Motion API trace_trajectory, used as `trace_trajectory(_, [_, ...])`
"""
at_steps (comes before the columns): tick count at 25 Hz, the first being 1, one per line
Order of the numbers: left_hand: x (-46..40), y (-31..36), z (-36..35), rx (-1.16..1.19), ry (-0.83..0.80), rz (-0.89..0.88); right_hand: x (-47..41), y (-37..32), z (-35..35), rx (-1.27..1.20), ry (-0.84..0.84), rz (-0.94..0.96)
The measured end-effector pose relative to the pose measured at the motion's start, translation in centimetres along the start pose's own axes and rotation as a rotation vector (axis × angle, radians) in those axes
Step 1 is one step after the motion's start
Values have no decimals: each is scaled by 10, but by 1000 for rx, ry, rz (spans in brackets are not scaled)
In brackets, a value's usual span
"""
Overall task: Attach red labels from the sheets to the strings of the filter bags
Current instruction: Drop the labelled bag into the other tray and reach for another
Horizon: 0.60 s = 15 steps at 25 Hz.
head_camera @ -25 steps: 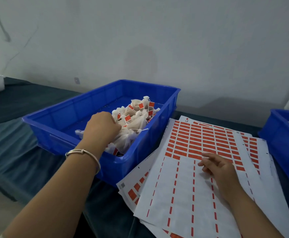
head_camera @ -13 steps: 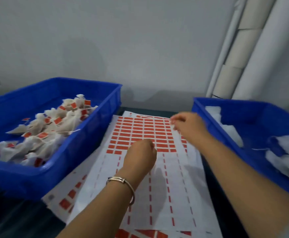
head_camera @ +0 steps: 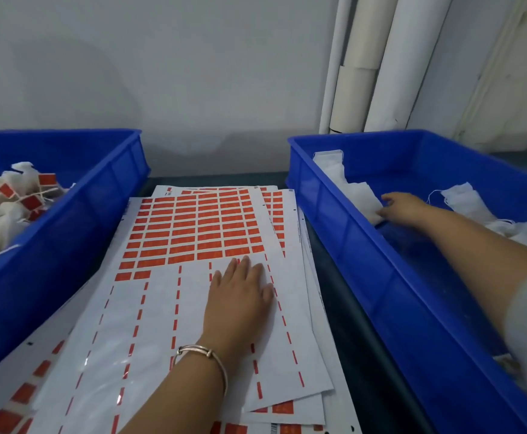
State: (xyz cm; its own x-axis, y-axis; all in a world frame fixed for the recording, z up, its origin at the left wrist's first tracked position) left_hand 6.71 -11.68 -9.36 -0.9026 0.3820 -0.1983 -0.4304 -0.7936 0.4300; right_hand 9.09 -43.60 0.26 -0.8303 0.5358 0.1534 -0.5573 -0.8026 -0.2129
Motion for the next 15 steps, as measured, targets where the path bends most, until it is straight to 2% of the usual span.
trace_trajectory(2, [0,-1,0,-11,-18,-2,-3,-10,-11,-21,-69,0])
trace_trajectory(4, [0,-1,1,-5,-26,5,-9,-13,-17,-112,-50,-39])
trace_trajectory(7, [-2,-2,3,4,-30,13,-19,-3,-13,-198,95,-130])
trace_trajectory(10, [-3,0,2,2,-35,15,-15,-1,5,-161,168,-151])
trace_trajectory(12, [-3,0,2,3,-39,15,-4,-6,27,-159,294,-116])
trace_trajectory(15, [-1,3,8,44,-52,21,26,-28,65,-402,467,53])
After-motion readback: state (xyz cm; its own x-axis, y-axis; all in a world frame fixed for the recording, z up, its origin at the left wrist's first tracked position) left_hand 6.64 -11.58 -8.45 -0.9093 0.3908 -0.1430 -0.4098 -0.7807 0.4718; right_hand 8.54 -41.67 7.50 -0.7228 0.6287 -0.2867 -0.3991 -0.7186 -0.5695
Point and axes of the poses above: each hand's wrist, its own x-axis away from the middle knuckle, its own z-axis out of the back of the hand, y = z × x, the point moved 3 cm from there along -x, towards the middle knuckle, and after that the axes turned 12 degrees about x, right-handed, at the moved point
